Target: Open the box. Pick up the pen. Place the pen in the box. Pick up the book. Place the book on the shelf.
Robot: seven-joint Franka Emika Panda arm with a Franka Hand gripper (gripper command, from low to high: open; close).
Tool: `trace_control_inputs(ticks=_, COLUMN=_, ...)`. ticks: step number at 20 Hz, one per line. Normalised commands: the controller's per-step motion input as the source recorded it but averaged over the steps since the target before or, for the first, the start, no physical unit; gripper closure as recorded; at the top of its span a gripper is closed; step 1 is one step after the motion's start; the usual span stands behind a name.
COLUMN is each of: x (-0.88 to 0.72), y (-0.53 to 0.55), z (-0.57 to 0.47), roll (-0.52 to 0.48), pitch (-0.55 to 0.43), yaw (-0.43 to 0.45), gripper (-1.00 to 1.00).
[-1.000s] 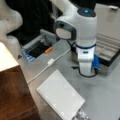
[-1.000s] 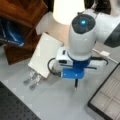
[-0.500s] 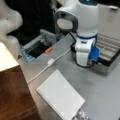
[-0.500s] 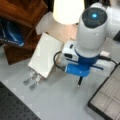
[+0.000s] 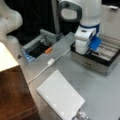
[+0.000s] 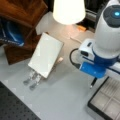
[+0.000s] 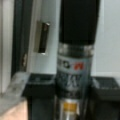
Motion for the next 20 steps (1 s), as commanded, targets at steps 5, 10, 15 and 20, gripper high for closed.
trace_control_inputs(ticks=5, x=-0.14, y=0.24, z=0.00, roll=0.111, pitch=0.048, yaw=-0.277, gripper=1.00)
trace_control_inputs(ticks=10, x=-0.07, y=0.32, z=-0.07, roll=0.081, pitch=0.057, yaw=-0.191, gripper=1.00)
trace_control_inputs(ticks=15, x=0.01, y=0.32, z=-0.10, roll=0.057, pitch=0.046, yaw=-0.120, gripper=1.00)
trace_control_inputs(ticks=20, x=0.06, y=0.29, z=-0.08, roll=0.044, pitch=0.014, yaw=-0.191, gripper=1.00)
